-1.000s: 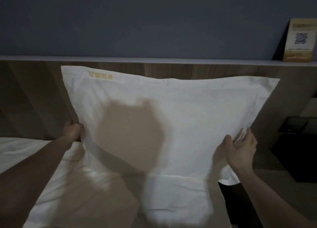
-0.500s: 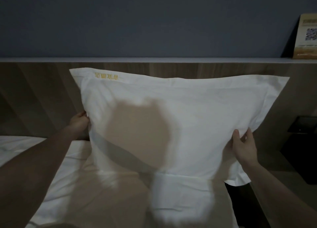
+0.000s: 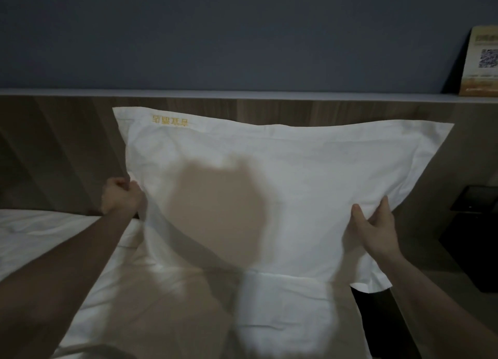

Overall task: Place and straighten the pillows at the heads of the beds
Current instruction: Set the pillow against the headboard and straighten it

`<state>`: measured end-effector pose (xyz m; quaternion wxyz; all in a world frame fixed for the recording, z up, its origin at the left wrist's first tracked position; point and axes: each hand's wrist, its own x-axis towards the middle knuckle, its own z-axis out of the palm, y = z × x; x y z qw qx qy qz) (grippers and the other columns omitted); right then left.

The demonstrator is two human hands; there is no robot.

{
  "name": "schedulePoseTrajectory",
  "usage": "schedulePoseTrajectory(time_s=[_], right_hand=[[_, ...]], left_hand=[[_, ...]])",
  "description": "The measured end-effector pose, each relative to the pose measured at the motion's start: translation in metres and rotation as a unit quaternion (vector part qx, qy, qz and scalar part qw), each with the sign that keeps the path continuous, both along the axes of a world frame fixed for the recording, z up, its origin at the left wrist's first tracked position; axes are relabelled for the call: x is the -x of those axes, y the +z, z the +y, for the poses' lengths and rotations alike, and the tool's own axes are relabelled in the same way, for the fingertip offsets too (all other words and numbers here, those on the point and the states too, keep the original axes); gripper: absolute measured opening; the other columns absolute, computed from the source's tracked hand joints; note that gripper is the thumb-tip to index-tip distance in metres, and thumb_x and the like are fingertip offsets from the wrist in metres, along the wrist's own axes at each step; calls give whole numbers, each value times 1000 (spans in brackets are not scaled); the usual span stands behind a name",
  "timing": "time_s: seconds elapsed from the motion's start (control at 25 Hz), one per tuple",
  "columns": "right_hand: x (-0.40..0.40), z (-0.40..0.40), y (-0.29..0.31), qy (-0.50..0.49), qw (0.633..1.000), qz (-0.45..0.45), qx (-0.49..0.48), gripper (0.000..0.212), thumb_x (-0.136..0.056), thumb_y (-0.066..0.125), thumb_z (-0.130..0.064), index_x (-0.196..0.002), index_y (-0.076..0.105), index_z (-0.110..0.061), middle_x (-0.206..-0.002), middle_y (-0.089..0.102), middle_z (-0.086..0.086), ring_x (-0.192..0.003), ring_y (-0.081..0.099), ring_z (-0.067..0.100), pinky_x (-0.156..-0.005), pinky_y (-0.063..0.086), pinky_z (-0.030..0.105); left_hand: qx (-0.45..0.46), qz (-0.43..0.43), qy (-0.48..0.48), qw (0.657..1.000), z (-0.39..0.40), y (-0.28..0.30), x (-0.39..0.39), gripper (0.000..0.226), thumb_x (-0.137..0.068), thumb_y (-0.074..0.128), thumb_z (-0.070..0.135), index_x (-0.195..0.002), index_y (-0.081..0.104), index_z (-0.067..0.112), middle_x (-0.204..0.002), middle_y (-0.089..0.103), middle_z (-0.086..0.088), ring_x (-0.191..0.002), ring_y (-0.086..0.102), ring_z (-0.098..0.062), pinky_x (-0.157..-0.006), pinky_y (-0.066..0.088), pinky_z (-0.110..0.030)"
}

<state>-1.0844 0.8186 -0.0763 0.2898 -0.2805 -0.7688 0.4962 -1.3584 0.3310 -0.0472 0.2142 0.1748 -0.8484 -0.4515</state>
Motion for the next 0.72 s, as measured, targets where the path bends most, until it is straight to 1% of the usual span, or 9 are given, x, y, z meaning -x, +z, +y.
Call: schedulePoseTrajectory(time_s=[0.08,0.2,0.32,0.4,0.44,0.48,0.56,0.64,0.72], right_hand=[[-5,-1,-2,2,999,0,-33,78,-101,64,-33,-163,24,-8,-169,31,13,-158,28,32,-127,28,55],[-11,-12,-8,-1,998,-24,-64,85,-101,66,-30,-167,16,-11,-174,18,13,-162,15,28,-131,19,48],[-20,-17,-20,11,995,-44,-88,88,-99,69,-26,-167,16,-7,-174,18,14,-162,13,26,-132,16,45],[-32,-16,-38,36,993,-53,-94,89,-97,73,-25,-166,20,-7,-172,23,15,-161,19,26,-131,19,42],[-41,-15,-50,53,992,-73,-93,91,-96,74,-27,-167,20,-9,-173,22,13,-161,20,25,-130,19,36],[-51,-13,-65,75,988,-100,-94,92,-96,75,-30,-167,20,-10,-173,21,12,-160,20,23,-126,18,30],[-72,-13,-98,124,974,-162,-96,93,-95,74,-39,-167,22,-11,-173,23,11,-159,25,24,-123,22,26],[-89,-18,-129,181,955,-213,-96,89,-97,69,-48,-165,26,-12,-173,26,8,-159,26,23,-125,26,31],[-94,-27,-159,254,923,-251,-146,80,-100,62,-51,-165,30,-17,-174,24,7,-162,17,23,-129,21,34]], left_hand=[[33,102,-44,993,19,0,-20,47,-86,60,23,-128,57,2,-134,56,-25,-129,51,-41,-109,41,-47],[224,156,-196,942,51,-18,-57,58,-91,65,22,-142,50,-1,-149,47,-27,-141,40,-41,-117,31,-49],[219,90,-248,939,78,-57,-101,75,-91,69,26,-152,40,-4,-159,34,-32,-149,32,-46,-120,27,-53],[204,45,-275,939,87,-89,-137,87,-86,79,27,-157,35,2,-165,27,-26,-152,29,-43,-121,27,-52],[209,20,-295,932,89,-110,-156,93,-82,81,36,-158,36,6,-166,26,-22,-153,30,-39,-121,29,-49],[225,-20,-320,920,93,-133,-177,98,-79,76,54,-157,38,9,-167,27,-20,-154,30,-36,-122,31,-47],[292,-160,-377,864,102,-172,-217,128,-61,43,95,-161,31,15,-170,21,-15,-158,20,-32,-125,24,-44],[340,-300,-378,807,116,-206,-249,144,-47,30,106,-165,7,28,-174,-6,-4,-161,-6,-31,-127,4,-51],[348,-339,-348,802,130,-228,-268,147,-46,34,108,-163,-12,33,-171,-25,3,-157,-24,-32,-122,-10,-60]])
